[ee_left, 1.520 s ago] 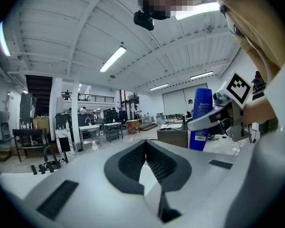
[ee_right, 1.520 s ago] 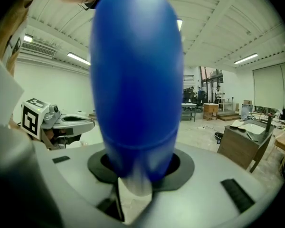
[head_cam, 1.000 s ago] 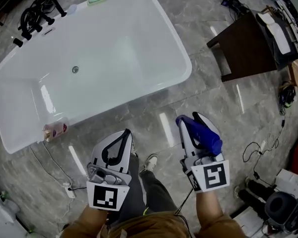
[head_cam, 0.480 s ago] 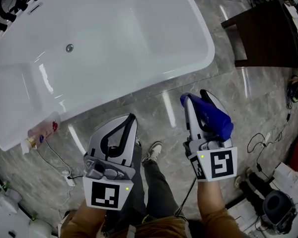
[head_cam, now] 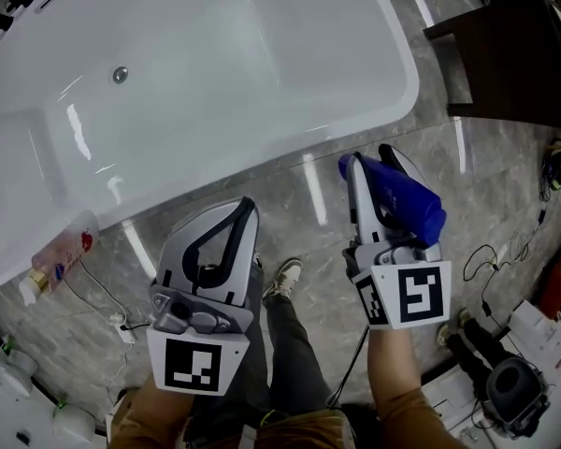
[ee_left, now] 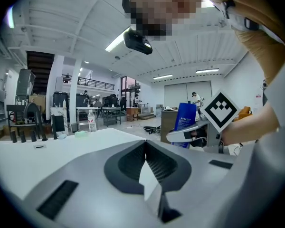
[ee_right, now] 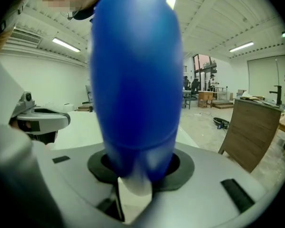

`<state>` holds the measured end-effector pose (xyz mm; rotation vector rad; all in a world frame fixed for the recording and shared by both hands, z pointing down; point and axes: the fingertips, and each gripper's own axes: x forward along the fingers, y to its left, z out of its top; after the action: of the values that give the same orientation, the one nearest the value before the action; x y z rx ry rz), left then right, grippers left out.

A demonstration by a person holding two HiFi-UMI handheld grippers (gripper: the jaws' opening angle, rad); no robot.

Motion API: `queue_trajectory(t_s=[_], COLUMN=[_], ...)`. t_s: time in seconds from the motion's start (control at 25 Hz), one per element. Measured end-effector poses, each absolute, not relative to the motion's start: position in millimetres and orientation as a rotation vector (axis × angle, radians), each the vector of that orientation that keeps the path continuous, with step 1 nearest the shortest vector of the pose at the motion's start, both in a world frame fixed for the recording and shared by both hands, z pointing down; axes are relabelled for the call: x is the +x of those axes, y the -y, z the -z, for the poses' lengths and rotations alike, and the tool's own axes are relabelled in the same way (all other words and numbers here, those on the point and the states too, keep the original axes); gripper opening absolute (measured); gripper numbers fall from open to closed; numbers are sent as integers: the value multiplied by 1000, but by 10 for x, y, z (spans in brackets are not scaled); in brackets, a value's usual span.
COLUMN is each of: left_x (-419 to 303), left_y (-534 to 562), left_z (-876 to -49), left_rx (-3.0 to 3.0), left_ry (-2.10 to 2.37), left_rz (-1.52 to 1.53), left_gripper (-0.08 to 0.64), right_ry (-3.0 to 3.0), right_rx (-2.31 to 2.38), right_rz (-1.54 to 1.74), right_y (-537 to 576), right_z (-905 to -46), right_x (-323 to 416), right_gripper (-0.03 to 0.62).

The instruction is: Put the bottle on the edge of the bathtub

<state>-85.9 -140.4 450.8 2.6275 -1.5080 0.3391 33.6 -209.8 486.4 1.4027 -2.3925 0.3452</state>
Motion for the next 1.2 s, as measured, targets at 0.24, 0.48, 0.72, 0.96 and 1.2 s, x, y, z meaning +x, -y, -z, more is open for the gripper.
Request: queue_trajectory(t_s=[0.24, 0.48, 0.72, 0.96, 1.2], left_x=[-850, -850, -890, -1000, -1060], left_y=[1481, 1542, 1581, 1563, 1562], left_z=[-4633, -4795, -4906, -5004, -5045], left_rx=[2604, 2591, 2570, 2549, 2542], left_ry=[1529, 1532, 1533, 1542, 1544], left_rz=[-331, -316, -312, -315, -319], left_gripper=[8, 8, 8, 8, 8], right_ry=[2386, 2372, 2361, 2345, 2352], right_rx=[1407, 1422, 1420, 1403, 1410], right_rz=[-367, -360, -359, -340, -331], right_y=[2189, 2308, 2434, 2486, 2554], right_z=[-5061, -5299, -5493, -5696, -5712], right_x=[337, 340, 275, 207, 142], right_gripper=[149, 149, 149, 149, 149])
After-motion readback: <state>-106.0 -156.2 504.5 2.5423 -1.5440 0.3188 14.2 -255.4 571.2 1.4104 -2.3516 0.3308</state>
